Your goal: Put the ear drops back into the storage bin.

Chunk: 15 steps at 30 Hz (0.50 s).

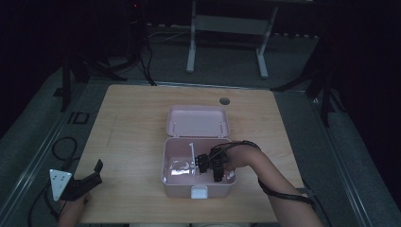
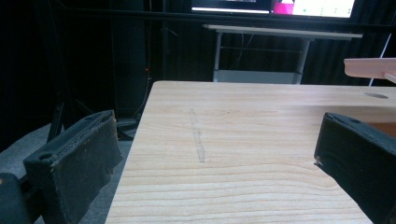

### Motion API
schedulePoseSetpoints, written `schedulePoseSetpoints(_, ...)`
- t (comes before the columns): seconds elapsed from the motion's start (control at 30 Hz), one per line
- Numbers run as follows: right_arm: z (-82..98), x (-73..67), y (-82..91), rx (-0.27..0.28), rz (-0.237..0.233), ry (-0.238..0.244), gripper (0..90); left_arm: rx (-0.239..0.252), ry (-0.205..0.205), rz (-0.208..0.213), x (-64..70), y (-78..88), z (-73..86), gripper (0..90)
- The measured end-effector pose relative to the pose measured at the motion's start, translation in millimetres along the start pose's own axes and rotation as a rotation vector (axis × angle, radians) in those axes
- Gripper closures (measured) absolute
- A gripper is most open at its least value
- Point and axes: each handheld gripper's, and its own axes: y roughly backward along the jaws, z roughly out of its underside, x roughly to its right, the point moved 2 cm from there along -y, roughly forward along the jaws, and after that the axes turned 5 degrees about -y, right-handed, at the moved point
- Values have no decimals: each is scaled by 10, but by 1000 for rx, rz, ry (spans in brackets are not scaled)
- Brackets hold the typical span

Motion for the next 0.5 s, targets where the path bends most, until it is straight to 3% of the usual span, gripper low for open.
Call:
schedulePoseSetpoints(0.2,21,29,-34,-19,-7,-31,593,-1,-1,0,0,1,0,4)
schedulePoseSetpoints(0.5,4,38,-128,-30,-6,-24,593,1,2,2,0,1,-1,4)
